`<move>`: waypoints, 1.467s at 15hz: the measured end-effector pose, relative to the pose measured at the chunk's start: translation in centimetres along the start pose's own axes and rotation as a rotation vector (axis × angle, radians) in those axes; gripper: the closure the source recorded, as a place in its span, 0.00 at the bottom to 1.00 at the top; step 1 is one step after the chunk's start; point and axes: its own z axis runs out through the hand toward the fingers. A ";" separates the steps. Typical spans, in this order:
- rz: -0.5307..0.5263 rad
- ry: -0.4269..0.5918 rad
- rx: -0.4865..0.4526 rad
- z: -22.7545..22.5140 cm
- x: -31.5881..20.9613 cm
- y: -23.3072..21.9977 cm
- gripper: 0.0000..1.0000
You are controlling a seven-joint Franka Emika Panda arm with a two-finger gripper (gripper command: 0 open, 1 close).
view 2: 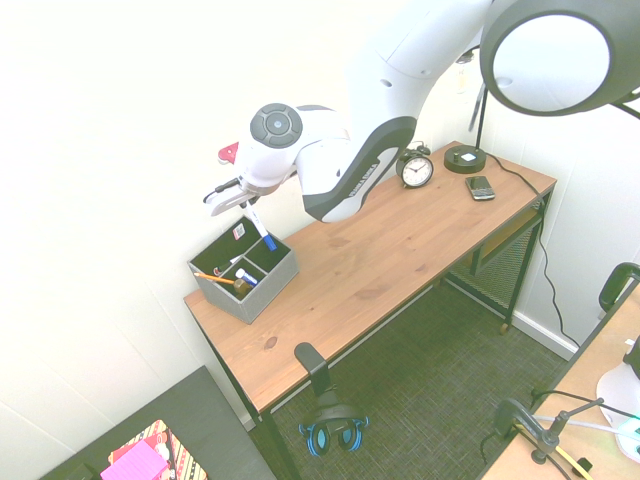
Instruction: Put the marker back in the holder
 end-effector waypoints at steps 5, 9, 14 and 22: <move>0.020 0.030 0.014 1.1 -1.6 1.0 1.00; 0.016 0.058 0.017 2.6 -3.0 1.7 1.00; 0.009 0.083 -0.008 4.2 -3.6 2.7 0.00; -0.002 0.079 -0.044 4.3 -4.5 2.6 0.00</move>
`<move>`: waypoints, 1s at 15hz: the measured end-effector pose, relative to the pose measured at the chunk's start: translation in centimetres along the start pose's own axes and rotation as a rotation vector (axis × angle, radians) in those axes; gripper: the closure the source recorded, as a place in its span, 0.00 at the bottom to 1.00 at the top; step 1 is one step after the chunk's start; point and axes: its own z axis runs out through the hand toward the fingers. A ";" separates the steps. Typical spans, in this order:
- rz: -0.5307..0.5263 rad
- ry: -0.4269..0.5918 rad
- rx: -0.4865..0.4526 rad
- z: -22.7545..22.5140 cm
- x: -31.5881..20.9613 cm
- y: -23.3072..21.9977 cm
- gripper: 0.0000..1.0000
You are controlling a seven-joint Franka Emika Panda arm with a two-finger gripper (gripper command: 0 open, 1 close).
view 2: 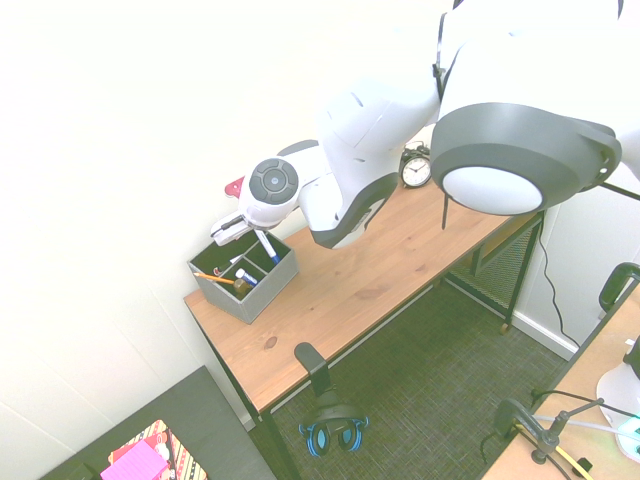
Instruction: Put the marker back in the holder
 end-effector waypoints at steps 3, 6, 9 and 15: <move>0.018 -0.017 -0.008 -0.8 0.0 -0.7 0.00; 0.018 -0.083 -0.124 -4.1 0.7 -2.5 0.00; -0.012 -0.163 -0.249 -8.8 5.5 -3.7 0.00; -0.071 -0.446 -0.422 -10.1 14.9 4.4 0.00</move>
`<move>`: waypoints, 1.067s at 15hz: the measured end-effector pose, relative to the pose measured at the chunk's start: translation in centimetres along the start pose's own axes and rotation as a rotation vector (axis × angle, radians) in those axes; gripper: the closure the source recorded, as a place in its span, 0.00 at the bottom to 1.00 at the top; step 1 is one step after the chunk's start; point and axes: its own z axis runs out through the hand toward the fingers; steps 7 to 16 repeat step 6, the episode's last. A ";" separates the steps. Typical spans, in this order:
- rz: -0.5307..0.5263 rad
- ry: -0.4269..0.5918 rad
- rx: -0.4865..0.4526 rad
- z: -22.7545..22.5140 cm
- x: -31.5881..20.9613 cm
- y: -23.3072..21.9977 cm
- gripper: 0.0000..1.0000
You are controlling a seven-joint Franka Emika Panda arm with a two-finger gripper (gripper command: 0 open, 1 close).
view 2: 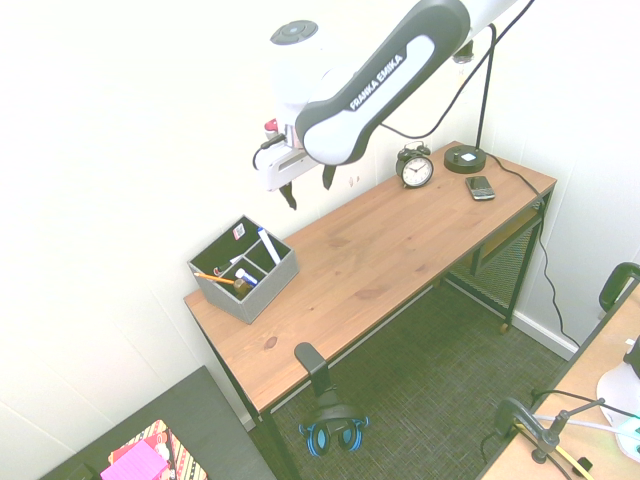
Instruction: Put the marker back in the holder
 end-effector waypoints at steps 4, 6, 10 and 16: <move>-0.047 -0.227 -0.153 -2.9 4.8 6.1 0.00; -0.030 -0.240 -0.181 -3.9 7.8 8.3 0.00; -0.030 -0.240 -0.181 -3.9 7.8 8.3 0.00; -0.030 -0.240 -0.181 -3.9 7.8 8.3 0.00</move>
